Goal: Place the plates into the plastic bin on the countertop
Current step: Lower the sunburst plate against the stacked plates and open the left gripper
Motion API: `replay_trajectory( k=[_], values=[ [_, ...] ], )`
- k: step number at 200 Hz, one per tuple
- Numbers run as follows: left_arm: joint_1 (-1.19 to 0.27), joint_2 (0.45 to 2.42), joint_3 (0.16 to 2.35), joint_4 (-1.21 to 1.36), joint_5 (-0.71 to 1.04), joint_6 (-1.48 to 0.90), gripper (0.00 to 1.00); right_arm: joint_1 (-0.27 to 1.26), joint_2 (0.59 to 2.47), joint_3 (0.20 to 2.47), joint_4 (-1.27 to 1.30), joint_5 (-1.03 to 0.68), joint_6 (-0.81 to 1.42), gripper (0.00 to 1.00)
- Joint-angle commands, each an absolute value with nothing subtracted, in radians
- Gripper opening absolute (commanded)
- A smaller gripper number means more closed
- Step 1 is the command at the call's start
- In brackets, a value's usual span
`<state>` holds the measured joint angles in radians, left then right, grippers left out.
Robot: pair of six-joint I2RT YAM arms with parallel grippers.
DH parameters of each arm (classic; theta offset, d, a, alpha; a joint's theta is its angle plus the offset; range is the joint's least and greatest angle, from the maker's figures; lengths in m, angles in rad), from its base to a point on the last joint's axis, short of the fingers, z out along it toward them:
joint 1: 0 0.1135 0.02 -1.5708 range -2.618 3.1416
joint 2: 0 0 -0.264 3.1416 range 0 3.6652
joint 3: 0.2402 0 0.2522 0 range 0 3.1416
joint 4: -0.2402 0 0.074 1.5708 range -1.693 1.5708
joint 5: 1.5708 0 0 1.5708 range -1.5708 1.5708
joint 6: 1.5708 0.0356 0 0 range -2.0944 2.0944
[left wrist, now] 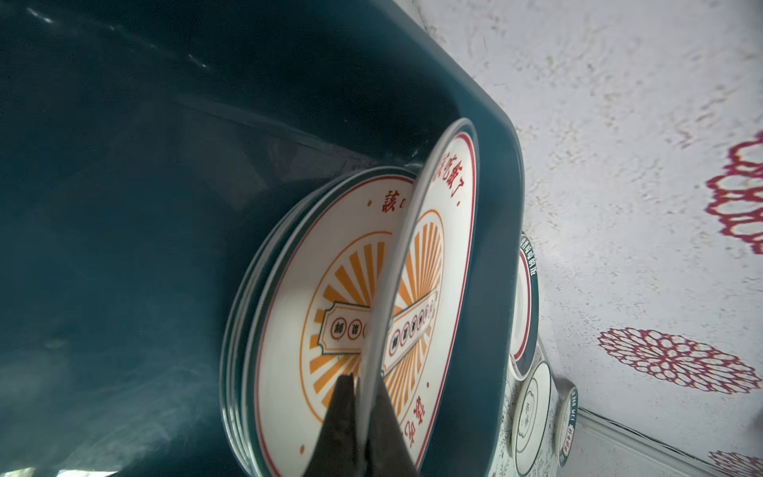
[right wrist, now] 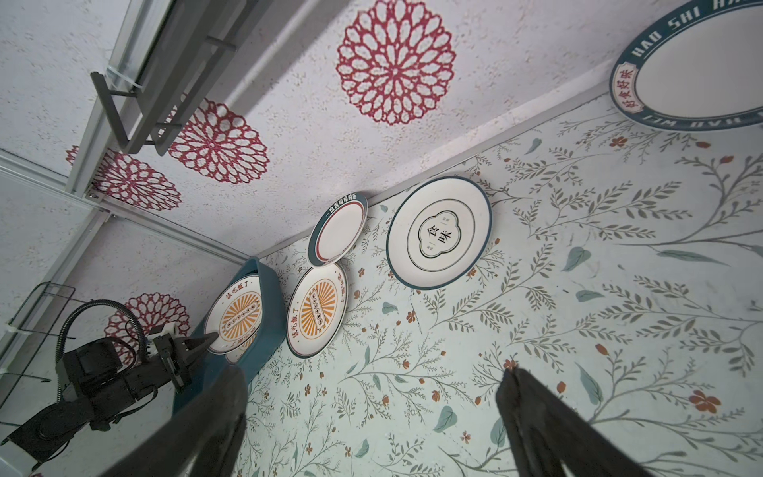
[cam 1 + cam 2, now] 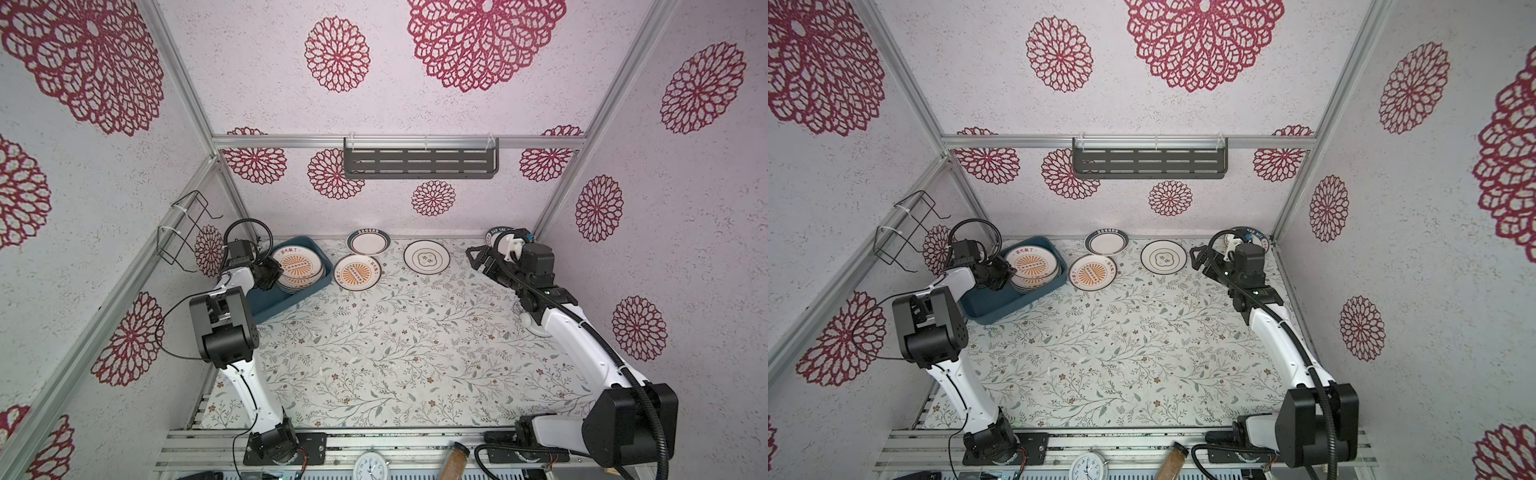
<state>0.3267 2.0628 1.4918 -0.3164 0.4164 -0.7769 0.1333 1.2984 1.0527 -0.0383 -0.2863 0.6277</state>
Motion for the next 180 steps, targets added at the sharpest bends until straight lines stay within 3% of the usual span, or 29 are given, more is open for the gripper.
replay_trajectory(
  k=[1, 32, 108, 139, 180],
  values=[
    [0.312, 2.085, 1.499, -0.336, 0.395, -0.758, 0.13, 0.129, 1.265, 1.054, -0.042, -0.26, 0.606, 0.99],
    [0.301, 2.059, 1.509, -0.396, 0.34, -0.712, 0.29, 0.127, 1.267, 1.043, -0.035, -0.253, 0.614, 0.99],
    [0.269, 2.024, 1.586, -0.588, 0.207, -0.616, 0.54, 0.127, 1.237, 1.012, -0.009, -0.218, 0.64, 0.99],
    [0.265, 1.974, 1.565, -0.61, 0.144, -0.592, 0.7, 0.127, 1.236, 1.009, -0.012, -0.198, 0.65, 0.99],
    [0.222, 1.759, 1.427, -0.497, 0.091, -0.546, 0.84, 0.127, 1.25, 1.003, -0.004, -0.184, 0.671, 0.99]
  ],
)
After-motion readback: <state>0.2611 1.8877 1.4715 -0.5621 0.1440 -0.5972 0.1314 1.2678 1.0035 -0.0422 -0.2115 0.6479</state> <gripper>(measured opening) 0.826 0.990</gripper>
